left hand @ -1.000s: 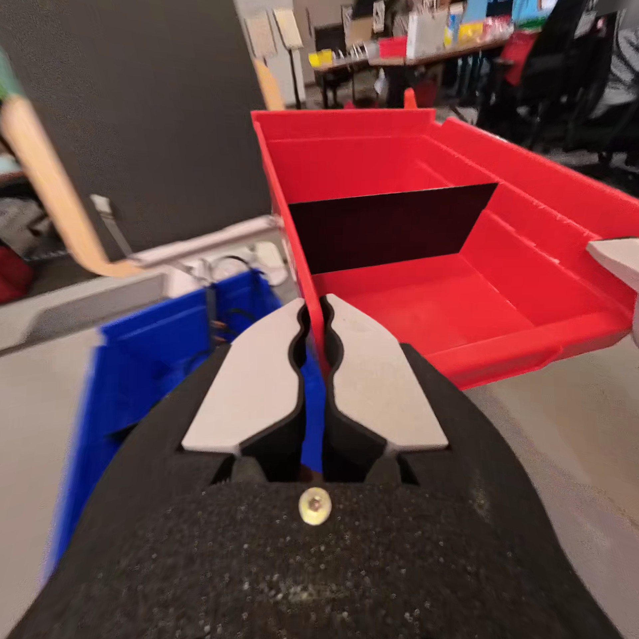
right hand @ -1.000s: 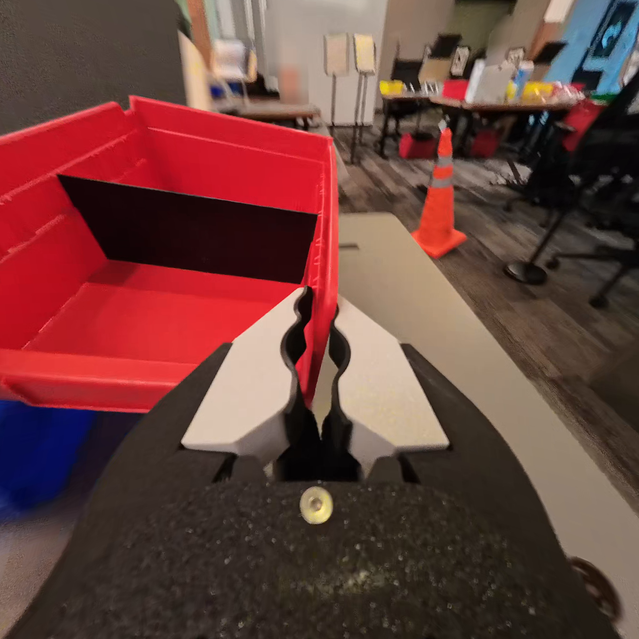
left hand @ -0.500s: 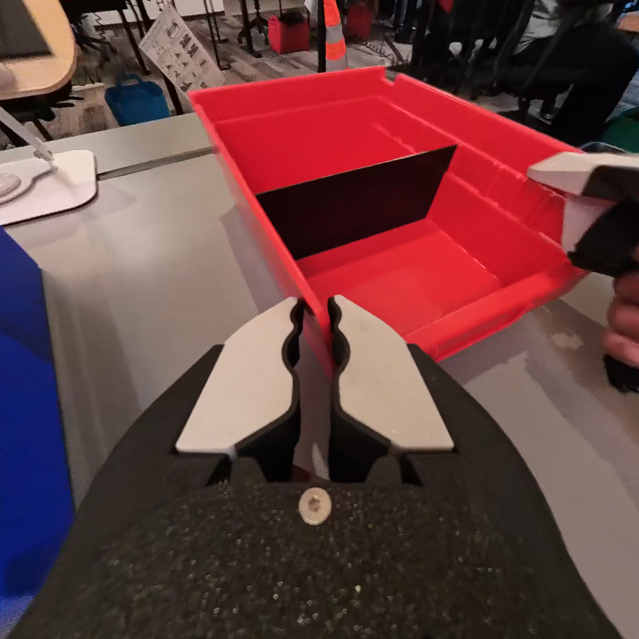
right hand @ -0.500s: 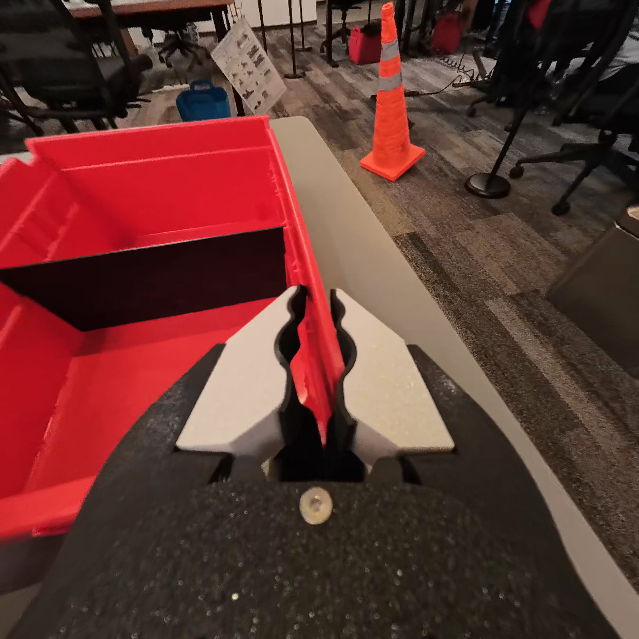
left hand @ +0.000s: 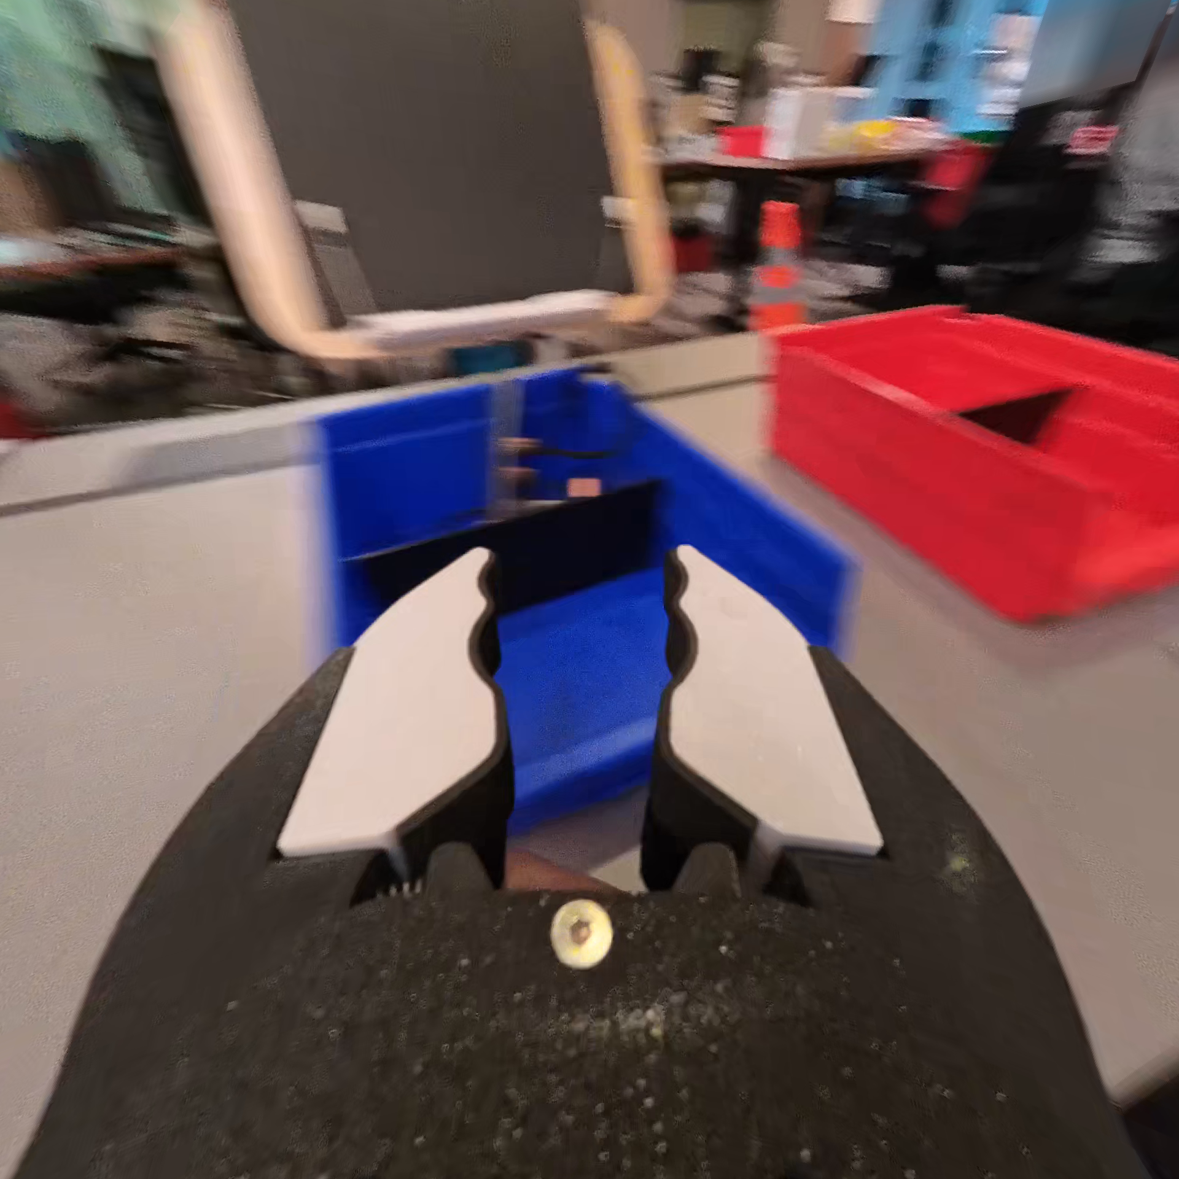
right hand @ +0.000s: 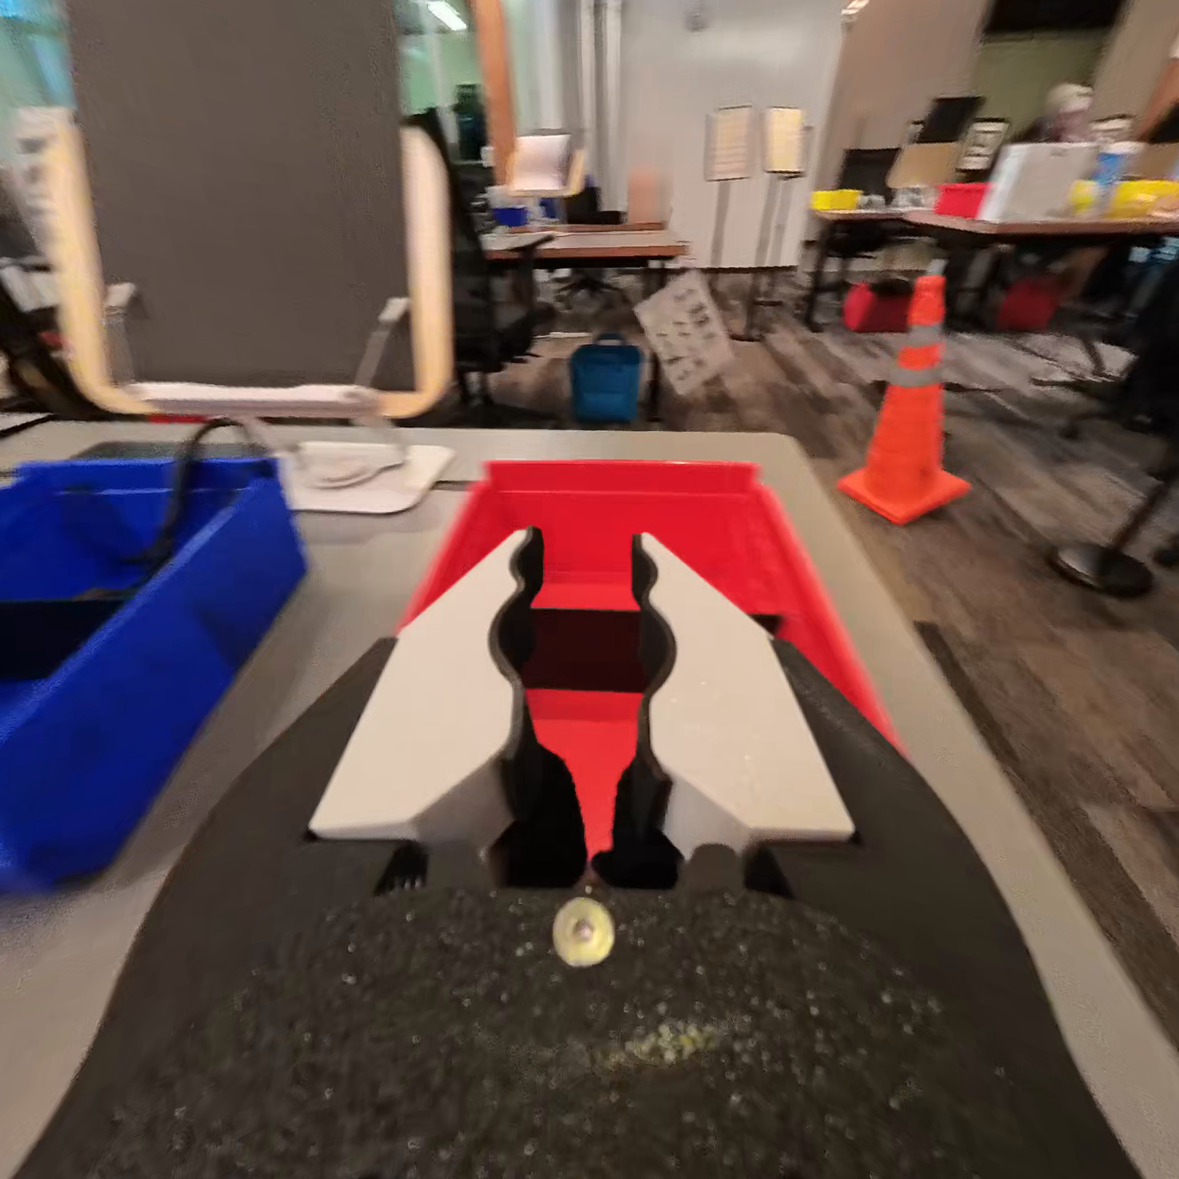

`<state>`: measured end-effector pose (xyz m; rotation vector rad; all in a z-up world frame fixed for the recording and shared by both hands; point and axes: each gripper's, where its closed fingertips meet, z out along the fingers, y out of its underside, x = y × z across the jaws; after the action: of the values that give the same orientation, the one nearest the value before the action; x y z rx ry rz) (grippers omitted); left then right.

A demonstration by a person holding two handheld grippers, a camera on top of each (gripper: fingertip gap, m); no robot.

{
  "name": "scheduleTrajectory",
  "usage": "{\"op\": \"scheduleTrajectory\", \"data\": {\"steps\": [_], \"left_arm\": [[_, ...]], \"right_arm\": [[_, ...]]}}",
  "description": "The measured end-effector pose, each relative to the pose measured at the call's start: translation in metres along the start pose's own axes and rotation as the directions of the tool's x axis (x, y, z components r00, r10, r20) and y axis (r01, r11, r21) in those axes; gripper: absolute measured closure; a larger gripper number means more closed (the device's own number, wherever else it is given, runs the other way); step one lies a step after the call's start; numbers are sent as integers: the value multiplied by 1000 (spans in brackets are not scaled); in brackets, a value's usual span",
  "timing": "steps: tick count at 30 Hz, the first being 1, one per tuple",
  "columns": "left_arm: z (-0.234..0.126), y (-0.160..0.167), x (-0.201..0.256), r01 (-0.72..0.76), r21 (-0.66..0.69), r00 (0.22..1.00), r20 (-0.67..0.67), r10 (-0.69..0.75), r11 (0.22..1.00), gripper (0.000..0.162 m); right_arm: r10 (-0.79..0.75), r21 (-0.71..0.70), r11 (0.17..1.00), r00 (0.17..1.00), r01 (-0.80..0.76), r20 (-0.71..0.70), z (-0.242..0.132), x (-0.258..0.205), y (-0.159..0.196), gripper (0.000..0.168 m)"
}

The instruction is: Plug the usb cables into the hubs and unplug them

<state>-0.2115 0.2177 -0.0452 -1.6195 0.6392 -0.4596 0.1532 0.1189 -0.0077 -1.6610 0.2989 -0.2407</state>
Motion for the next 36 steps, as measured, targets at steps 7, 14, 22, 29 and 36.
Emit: {"op": "scheduleTrajectory", "data": {"steps": [7, 14, 22, 29, 36], "left_arm": [[12, 76, -74, 14, -196, 999, 43, -5, 981, 114], [37, 85, -79, 42, -282, 999, 1, -43, 958, 154], [6, 72, -186, 24, -280, 992, 123, 11, 960, 159], [-39, 90, -311, 94, -273, 979, 200, -40, 957, 160], [-39, 111, -339, 206, -255, 965, 210, -154, 945, 159]], "right_arm": [[44, -242, 970, 957, 28, 286, 22, -241, 95, 121], [49, -314, 949, 998, -35, 39, 33, -257, 133, 164], [-57, -243, 967, 995, 74, 77, 36, -370, 127, 166], [-123, -258, 949, 966, 182, 228, 40, -503, 134, 163], [-24, -279, 953, 946, 119, 322, 48, -529, 134, 157]]}}
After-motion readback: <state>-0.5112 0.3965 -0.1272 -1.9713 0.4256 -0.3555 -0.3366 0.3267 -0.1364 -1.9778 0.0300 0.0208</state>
